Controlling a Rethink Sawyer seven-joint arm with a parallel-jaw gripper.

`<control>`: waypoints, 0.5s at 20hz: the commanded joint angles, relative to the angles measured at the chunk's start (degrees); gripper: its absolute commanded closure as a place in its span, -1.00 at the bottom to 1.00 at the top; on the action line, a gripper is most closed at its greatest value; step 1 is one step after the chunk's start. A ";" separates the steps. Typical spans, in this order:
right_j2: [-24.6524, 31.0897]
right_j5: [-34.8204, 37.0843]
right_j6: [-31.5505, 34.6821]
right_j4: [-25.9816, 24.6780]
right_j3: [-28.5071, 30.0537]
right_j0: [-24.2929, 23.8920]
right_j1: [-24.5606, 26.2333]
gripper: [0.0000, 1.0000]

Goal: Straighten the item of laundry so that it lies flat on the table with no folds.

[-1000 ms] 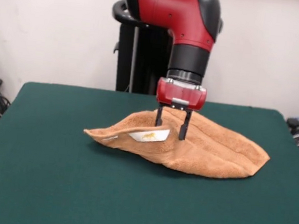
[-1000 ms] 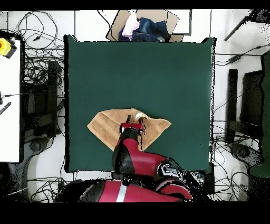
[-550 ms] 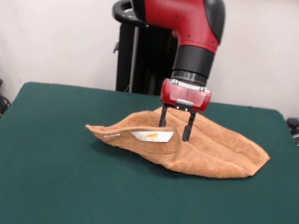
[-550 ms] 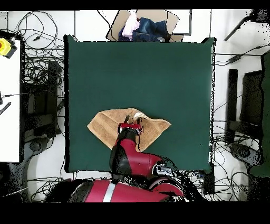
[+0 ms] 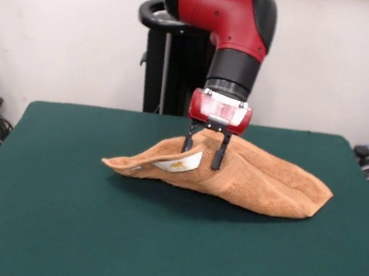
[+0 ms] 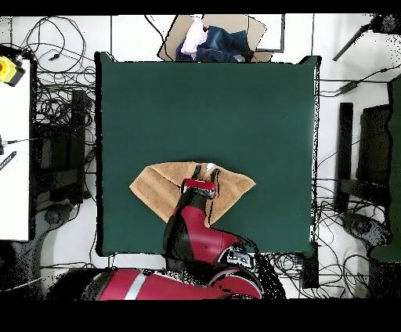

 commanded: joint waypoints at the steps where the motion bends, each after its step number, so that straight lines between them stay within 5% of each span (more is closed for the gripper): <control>1: -2.62 -6.75 7.82 6.68 -5.99 2.25 0.73 -1.00; 10: -2.47 -8.04 7.77 2.80 -10.16 -0.20 1.38 -1.00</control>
